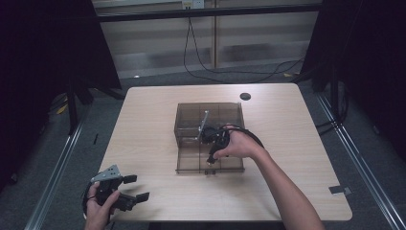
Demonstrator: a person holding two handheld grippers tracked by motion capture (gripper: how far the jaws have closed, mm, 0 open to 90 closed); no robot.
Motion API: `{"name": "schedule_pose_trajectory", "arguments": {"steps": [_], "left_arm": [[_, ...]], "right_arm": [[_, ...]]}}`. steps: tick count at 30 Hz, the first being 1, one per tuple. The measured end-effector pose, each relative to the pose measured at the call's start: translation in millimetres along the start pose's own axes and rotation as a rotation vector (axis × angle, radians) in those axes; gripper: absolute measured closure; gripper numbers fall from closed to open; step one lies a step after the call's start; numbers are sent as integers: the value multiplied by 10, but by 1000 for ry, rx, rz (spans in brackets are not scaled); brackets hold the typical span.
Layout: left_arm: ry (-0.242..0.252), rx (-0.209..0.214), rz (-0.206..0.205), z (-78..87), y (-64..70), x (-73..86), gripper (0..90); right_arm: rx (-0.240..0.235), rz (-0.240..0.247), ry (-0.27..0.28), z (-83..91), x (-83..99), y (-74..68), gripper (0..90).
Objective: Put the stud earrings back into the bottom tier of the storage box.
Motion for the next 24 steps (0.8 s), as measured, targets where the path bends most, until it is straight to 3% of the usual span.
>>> {"name": "schedule_pose_trajectory", "arguments": {"steps": [8, 15, 24], "left_arm": [[-3, 1, -2, -3, 2, 0, 30], [-3, -2, 1, -7, 1, -1, 30], [-6, -6, 5, -10, -2, 3, 30]], "right_arm": [[0, -49, 103, 69, 178, 8, 567], [-3, -158, 225, 140, 430, 84, 504], [28, -260, 436, 307, 726, 148, 425]]}}
Point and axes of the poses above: each handheld gripper's, and its own axes: z roughly backward along the jaws, x roughly out of its underside, y roughly to its right, the point moved 3 cm from there along -z, roughly forward along the jaws, and after that the axes turned 9 degrees about -z, right-handed, at the moved point
